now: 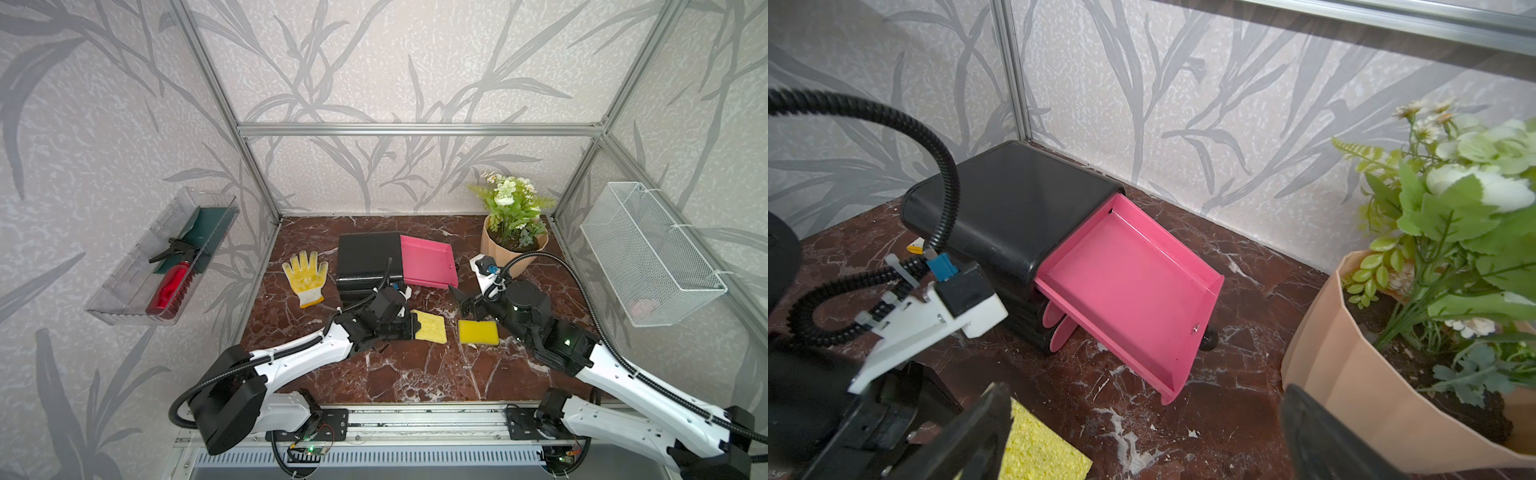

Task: Take the sponge out of the drawer
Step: Place the sponge at the center of the board.

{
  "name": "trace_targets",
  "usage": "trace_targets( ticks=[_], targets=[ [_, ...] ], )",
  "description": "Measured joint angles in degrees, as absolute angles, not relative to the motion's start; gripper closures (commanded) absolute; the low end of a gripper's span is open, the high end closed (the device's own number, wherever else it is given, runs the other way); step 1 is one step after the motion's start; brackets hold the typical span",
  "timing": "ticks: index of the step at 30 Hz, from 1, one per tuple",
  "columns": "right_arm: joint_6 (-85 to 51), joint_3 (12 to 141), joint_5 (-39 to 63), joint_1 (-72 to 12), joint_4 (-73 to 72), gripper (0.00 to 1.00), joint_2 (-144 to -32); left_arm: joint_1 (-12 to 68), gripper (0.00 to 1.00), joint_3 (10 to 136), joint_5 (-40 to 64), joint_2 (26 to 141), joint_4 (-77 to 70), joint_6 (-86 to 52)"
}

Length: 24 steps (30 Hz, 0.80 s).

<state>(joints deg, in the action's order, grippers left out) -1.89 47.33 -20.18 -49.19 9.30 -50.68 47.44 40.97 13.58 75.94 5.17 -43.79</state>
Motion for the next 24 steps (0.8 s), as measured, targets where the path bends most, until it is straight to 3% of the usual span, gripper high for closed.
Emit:
trace_targets(
  ticks=[7,24],
  targets=[
    [-2.87,45.56,-22.09,-49.17,11.40,0.01,-47.27,49.82,1.00,42.19,12.01,85.43,1.87,-44.71],
    [-5.19,43.27,-24.64,-49.12,13.23,0.01,-45.30,49.82,1.00,47.97,8.58,91.94,4.43,-45.01]
  ],
)
